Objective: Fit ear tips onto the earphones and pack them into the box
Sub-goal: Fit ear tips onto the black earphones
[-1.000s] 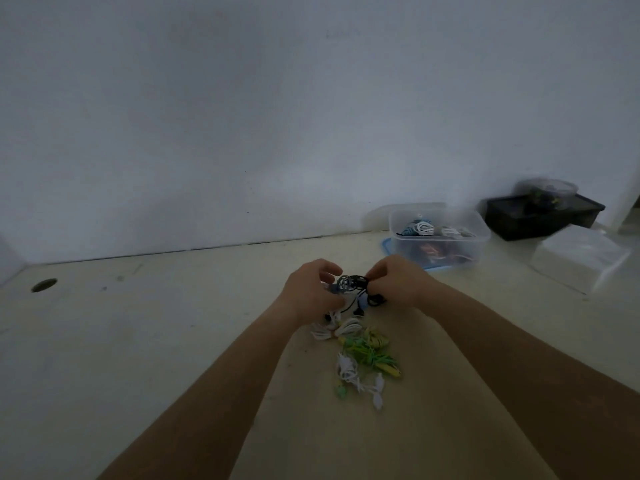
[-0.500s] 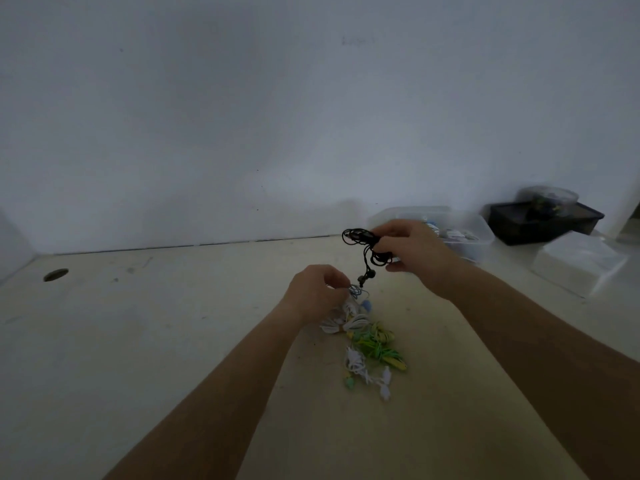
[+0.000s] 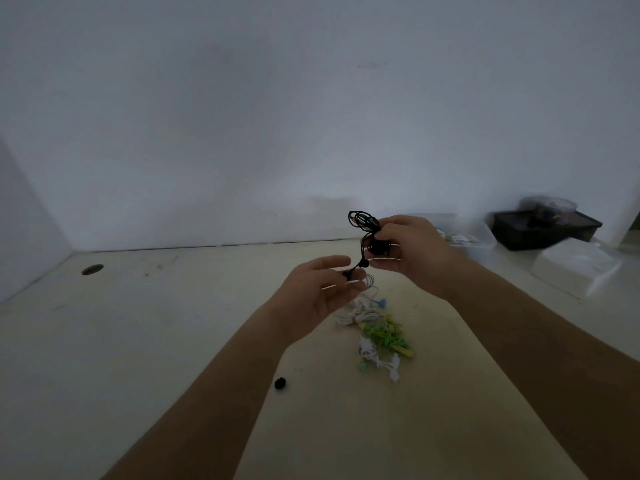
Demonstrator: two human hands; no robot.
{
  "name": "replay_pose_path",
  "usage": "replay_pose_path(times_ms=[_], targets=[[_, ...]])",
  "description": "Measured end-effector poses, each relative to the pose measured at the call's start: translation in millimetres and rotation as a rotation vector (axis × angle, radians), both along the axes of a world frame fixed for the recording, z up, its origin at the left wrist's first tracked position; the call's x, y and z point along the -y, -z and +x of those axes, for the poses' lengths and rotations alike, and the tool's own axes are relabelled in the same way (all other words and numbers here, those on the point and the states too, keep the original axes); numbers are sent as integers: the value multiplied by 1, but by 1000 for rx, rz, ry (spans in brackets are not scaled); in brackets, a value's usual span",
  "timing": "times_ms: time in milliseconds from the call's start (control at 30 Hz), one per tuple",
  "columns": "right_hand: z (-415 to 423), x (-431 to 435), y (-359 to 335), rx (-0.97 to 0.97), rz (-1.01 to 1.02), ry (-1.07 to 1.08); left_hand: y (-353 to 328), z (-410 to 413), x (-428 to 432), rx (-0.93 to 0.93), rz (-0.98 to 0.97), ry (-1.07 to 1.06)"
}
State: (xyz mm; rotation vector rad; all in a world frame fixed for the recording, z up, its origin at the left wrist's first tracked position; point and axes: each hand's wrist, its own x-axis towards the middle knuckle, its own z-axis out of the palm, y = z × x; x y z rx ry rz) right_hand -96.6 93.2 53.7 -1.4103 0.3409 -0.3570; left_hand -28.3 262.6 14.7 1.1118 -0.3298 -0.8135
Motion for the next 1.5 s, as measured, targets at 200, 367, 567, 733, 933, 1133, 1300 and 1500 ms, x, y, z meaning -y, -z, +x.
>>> replay_pose_path(times_ms=[200, 367, 567, 733, 933, 1133, 1300, 1500], targets=[[-20, -32, 7, -119, 55, -108, 5, -8, -41, 112, -10, -135], [-36, -58, 29, -222, -55, -280, 8, -21, -71, 314, 127, -154], [-51, -82, 45, -36, -405, -287, 14, -38, -89, 518, 263, -221], [-55, -93, 49, -11, -441, -287, 15, -43, -100, 516, 249, -219], [-46, -95, 57, -23, -346, -255, 26, -29, -109, 922, 592, -255], [-35, -93, 70, -43, -273, -235, 38, -21, -120, 1204, 994, 14], [-25, -93, 79, -64, -260, -246, 44, -19, -118, 1225, 1000, 80], [-20, -94, 80, -64, -175, -259, 44, -15, -122, 1231, 956, 82]])
